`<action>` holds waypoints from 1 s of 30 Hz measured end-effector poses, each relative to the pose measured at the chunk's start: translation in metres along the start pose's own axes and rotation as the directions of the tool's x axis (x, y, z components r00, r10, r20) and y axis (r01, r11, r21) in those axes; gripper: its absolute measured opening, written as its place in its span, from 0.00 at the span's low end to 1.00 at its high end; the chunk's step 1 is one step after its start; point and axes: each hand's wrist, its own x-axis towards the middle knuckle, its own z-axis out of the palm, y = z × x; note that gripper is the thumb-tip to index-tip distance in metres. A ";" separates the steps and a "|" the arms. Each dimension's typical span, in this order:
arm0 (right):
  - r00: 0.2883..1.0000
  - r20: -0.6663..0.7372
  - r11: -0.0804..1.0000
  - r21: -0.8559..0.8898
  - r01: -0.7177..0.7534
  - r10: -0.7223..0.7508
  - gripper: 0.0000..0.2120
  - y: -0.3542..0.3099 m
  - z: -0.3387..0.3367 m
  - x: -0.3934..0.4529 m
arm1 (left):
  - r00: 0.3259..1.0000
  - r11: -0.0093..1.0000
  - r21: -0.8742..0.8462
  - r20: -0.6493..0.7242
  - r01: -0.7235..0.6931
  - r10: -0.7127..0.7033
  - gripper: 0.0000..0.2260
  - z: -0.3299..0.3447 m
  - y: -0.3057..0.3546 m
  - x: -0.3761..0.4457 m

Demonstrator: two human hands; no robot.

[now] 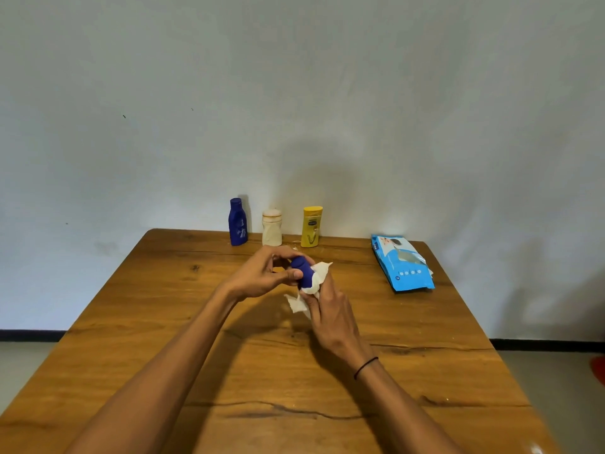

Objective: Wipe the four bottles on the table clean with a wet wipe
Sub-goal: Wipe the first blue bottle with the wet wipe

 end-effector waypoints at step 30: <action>0.977 0.208 0.886 0.445 -0.128 0.037 0.17 0.002 0.011 -0.008 | 0.990 0.967 -0.256 -0.138 -0.008 -0.028 0.15 -0.023 -0.017 -0.013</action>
